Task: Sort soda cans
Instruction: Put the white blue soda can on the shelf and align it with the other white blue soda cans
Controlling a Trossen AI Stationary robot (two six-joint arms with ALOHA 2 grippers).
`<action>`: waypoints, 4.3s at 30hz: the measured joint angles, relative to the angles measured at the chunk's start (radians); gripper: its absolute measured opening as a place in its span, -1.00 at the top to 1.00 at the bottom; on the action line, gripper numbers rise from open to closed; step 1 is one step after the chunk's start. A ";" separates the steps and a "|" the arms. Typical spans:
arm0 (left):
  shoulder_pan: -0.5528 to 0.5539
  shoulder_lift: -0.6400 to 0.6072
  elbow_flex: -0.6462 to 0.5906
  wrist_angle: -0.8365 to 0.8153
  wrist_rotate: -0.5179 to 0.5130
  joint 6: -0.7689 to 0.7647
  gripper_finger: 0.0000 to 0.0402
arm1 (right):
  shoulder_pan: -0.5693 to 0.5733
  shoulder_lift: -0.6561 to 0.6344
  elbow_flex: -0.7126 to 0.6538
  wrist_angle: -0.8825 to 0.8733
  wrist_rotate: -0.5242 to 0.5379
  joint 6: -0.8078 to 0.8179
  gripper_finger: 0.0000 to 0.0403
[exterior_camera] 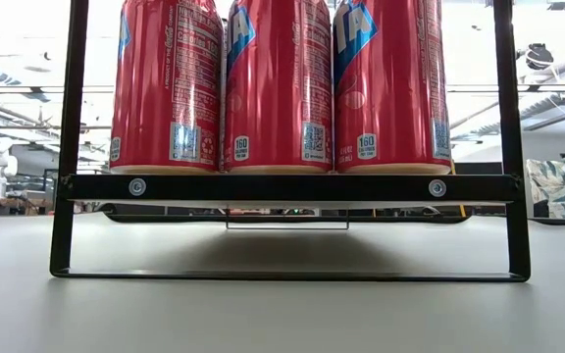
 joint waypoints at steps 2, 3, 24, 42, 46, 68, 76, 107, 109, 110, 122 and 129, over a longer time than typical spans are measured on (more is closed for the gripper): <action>-0.006 0.000 0.000 0.003 -0.010 0.005 -0.25 | 0.000 0.003 0.000 0.017 -0.019 0.000 -0.67; -0.008 0.000 0.000 0.006 -0.017 0.011 -0.25 | 0.000 0.004 0.000 0.017 -0.028 0.002 -0.65; -0.025 0.000 0.000 0.004 -0.058 0.021 -0.26 | -0.002 0.018 0.000 0.006 -0.093 0.047 -0.24; -0.049 0.000 0.000 0.004 -0.127 0.023 -0.45 | 0.000 0.007 -0.001 0.001 -0.103 -0.003 -0.05; -0.050 0.000 0.000 -0.010 -0.148 0.016 -0.72 | -0.018 -0.004 -0.003 -0.015 -0.106 -0.025 -0.05; -0.052 -0.150 0.000 -0.266 -0.312 -0.200 -0.97 | -0.099 0.032 -0.002 -0.308 -0.116 -0.289 -0.05; -0.052 -0.201 0.000 -0.399 -0.338 -0.267 -0.97 | -0.138 0.138 -0.002 -0.388 -0.158 -0.418 -0.04; -0.087 -0.209 0.000 -0.442 -0.339 -0.322 -0.97 | -0.248 0.166 -0.428 -0.129 -0.336 -0.544 -0.05; -0.087 -0.209 0.000 -0.442 -0.339 -0.322 -0.97 | -0.248 0.180 -0.430 -0.127 -0.336 -0.564 -0.05; -0.087 -0.209 0.000 -0.442 -0.339 -0.322 -0.97 | -0.248 0.188 -0.430 -0.127 -0.336 -0.569 -0.05; -0.087 -0.209 0.000 -0.442 -0.339 -0.322 -0.97 | -0.248 0.285 -0.432 -0.117 -0.333 -0.629 -0.05; -0.087 -0.209 0.000 -0.446 -0.339 -0.321 -0.97 | -0.248 0.294 -0.432 -0.101 -0.334 -0.687 -0.05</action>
